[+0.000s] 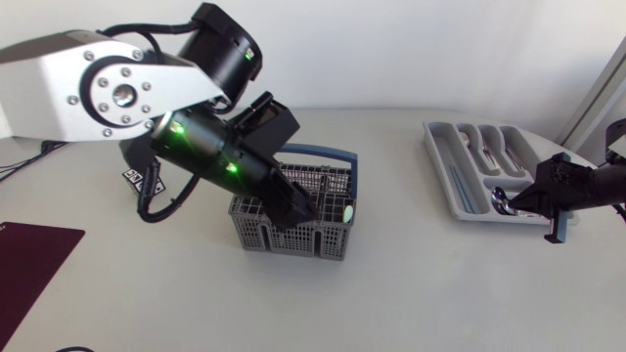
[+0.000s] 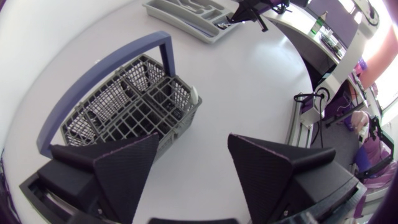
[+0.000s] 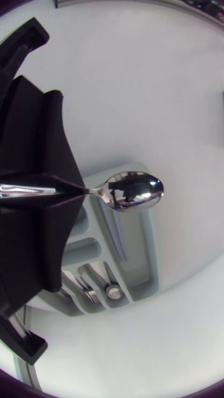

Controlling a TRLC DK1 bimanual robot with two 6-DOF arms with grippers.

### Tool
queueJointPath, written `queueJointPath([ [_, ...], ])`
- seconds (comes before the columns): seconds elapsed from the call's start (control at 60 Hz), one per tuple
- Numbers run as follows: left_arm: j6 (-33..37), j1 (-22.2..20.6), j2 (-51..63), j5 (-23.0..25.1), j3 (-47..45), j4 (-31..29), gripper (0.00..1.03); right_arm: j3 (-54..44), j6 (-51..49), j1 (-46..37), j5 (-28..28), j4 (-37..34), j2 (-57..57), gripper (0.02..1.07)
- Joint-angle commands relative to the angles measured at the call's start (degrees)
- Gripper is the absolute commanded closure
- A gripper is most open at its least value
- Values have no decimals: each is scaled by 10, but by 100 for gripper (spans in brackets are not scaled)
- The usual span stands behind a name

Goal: Transfer all utensils from the basket to the drawer tray.

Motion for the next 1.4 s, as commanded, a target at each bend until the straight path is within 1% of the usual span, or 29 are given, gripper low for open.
queueJointPath([
  [0.0, -14, -14, 20, 11, 17, 7, 26, 26, -41, -9, 16, 13, 37, 99],
  [0.083, -21, -26, 35, 17, 19, 17, 26, 46, -45, -14, 35, 35, 70, 99],
  [0.2, -33, -36, 58, 34, 30, 19, 26, 76, -45, -20, 49, 42, 108, 99],
  [0.4, -42, -44, 100, 35, 58, 22, 27, 60, -52, -16, 92, 96, 127, 97],
  [0.433, -44, -42, 109, 35, 65, 22, 27, 56, -52, -15, 97, 104, 127, 92],
  [0.483, -48, -40, 120, 35, 75, 22, 27, 53, -52, -15, 103, 107, 127, 86],
  [0.517, -50, -38, 126, 35, 82, 22, 27, 51, -52, -14, 104, 107, 125, 80],
  [0.55, -52, -36, 130, 34, 88, 23, 30, 49, -51, -14, 105, 109, 121, 70],
  [0.583, -57, -35, 134, 32, 92, 29, 31, 44, -49, -14, 108, 112, 116, 50],
  [0.6, -61, -34, 136, 28, 95, 33, 31, 40, -47, -14, 109, 112, 111, 38],
  [0.667, -65, -33, 145, 18, 99, 46, 34, 30, -41, -11, 111, 112, 96, 18],
  [0.7, -66, -33, 152, 8, 104, 46, 35, 24, -35, -10, 112, 112, 86, 11],
  [0.717, -67, -33, 156, 5, 105, 46, 36, 22, -35, -10, 112, 112, 81, 10],
  [0.833, -70, -34, 177, -9, 115, 49, 37, 1, -16, -3, 108, 109, 41, 9],
  [0.883, -73, -35, 189, -16, 122, 50, 40, -11, -6, 3, 101, 106, 18, 9],
  [0.933, -78, -34, 199, -22, 127, 50, 41, -27, 2, 10, 94, 106, -9, 9],
  [0.967, -81, -33, 206, -23, 132, 50, 44, -38, 9, 15, 88, 105, -26, 9],
  [1.033, -84, -33, 218, -23, 139, 50, 45, -60, 20, 27, 82, 105, -62, 9],
  [1.133, -90, -34, 229, -24, 146, 53, 52, -94, 39, 52, 74, 98, -115, 9],
  [1.233, -95, -37, 232, -23, 147, 62, 63, -130, 50, 80, 74, 97, -164, 9],
  [1.383, -100, -34, 232, -23, 145, 62, 81, -167, 70, 117, 74, 95, -228, 9],
])
